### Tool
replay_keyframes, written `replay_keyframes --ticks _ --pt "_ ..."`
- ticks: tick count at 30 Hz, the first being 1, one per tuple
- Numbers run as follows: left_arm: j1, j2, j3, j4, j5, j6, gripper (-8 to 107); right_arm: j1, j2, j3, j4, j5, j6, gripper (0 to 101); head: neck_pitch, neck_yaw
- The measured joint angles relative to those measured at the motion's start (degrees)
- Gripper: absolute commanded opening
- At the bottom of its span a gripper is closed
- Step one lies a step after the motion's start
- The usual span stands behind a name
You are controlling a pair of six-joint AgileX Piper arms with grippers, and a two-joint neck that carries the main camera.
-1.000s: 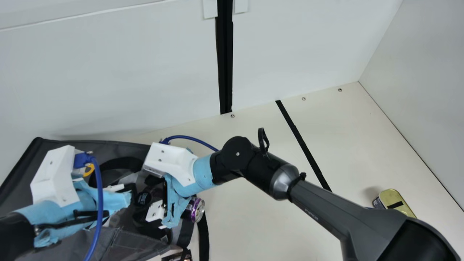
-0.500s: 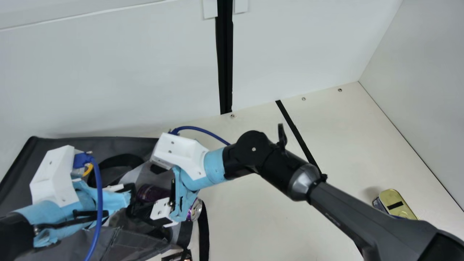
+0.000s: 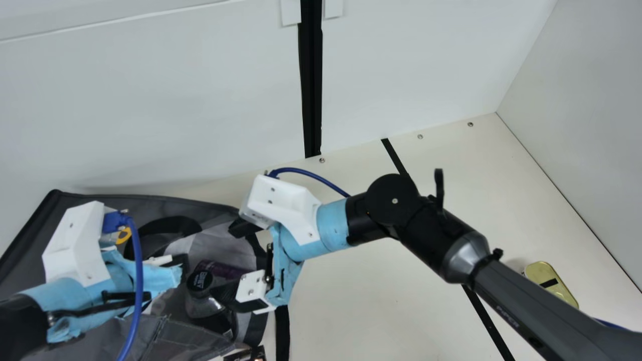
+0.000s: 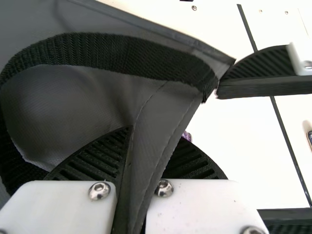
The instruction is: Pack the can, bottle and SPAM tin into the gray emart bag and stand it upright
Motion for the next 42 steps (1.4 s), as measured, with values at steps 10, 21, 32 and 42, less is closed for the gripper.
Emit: replay_keyframes --ticks 10,21,32,42 --pt "0.0 0.0 0.0 0.0 0.0 0.0 -8 -5.6 -4.8 1.1 -0.6 5.6 -0.2 95 0.0 0.1" --pt "0.0 0.0 0.0 0.0 0.0 0.0 -8 -13.7 -8.8 0.6 -2.4 12.6 -1.1 95 0.0 0.0" --pt "0.0 0.0 0.0 0.0 0.0 0.0 -8 -20.9 -11.8 0.7 -5.5 16.6 -2.0 95 0.0 0.1" --pt "0.0 0.0 0.0 0.0 0.0 0.0 -8 -25.4 -14.5 1.1 -7.0 16.6 -1.0 95 0.0 0.0"
